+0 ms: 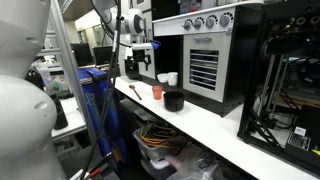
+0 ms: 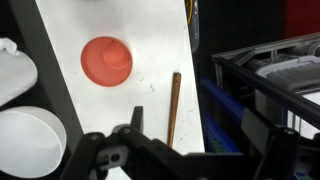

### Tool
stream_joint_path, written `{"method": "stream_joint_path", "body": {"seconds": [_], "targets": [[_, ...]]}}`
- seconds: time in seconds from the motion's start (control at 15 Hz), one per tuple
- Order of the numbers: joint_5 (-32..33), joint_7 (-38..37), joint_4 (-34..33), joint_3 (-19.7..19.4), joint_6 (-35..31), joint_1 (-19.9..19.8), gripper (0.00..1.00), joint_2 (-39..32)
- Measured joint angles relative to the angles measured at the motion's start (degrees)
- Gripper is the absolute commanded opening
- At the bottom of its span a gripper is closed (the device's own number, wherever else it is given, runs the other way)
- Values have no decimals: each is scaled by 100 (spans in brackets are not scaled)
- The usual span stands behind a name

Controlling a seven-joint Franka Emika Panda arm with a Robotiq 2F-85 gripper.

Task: Move the wooden spoon to the right, use the wooden spoon to stir the contents in the black pot, remove the spoon from the pot and place it on the right side of the counter

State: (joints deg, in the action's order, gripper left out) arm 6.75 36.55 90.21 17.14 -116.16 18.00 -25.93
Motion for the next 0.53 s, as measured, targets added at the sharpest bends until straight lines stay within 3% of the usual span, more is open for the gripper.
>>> {"method": "stream_joint_path", "body": {"seconds": [0.53], "targets": [[41, -473, -370, 15, -141, 252, 100, -536]]}}
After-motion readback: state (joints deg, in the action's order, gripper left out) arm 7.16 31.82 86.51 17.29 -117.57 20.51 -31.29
